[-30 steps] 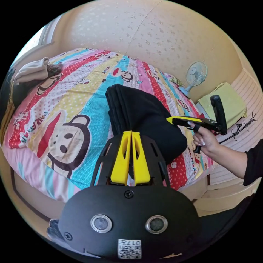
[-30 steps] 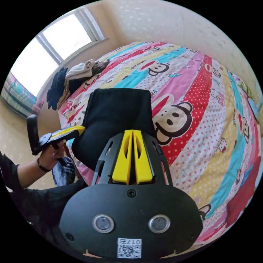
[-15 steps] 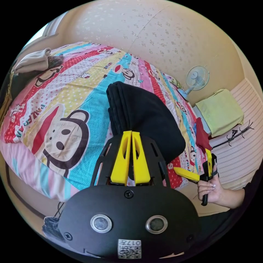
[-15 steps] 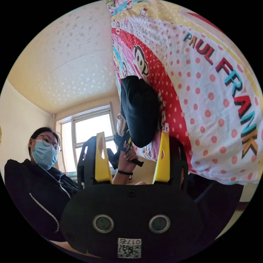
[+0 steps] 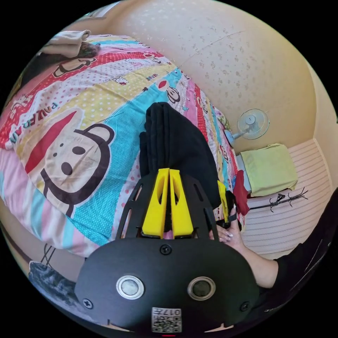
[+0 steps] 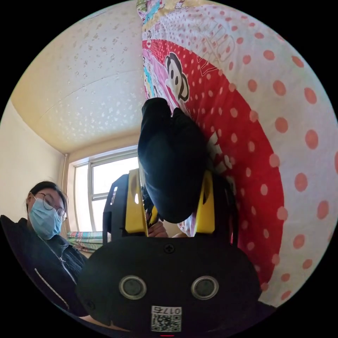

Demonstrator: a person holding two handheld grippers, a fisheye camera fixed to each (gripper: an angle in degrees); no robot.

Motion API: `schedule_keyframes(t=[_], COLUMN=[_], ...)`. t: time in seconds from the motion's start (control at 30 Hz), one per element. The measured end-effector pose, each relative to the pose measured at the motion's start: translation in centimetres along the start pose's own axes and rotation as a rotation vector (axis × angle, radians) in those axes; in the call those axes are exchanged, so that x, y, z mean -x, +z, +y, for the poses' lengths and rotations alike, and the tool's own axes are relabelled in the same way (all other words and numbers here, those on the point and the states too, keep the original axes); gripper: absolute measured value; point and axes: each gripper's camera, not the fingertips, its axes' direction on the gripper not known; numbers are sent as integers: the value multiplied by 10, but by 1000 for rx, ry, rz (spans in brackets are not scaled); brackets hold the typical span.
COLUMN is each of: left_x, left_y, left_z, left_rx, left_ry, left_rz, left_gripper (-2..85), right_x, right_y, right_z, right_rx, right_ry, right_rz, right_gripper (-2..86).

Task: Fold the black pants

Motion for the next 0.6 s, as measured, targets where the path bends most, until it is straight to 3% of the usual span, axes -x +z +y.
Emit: schedule_keyframes(t=[0.17,0.3,0.47,0.6], left_x=[5,3,32,66], left_y=[-29,-66,-41,-16], left_z=[18,71,127,145], left_rx=[-95,-203,-83,-116], left_ry=[-11,-114,-315,-542], left_rz=[-2,42,176,274], left_gripper=[2,96,175,196], right_x=[-8,-20,-36,-56], right_y=[12,11,15,17], right_z=[-8,-12,-21,-24], right_rx=[26,65,145,174], right_ry=[28,61,107,213], right_rz=[43,19,-13,-78], right_gripper=[231,235,236,211])
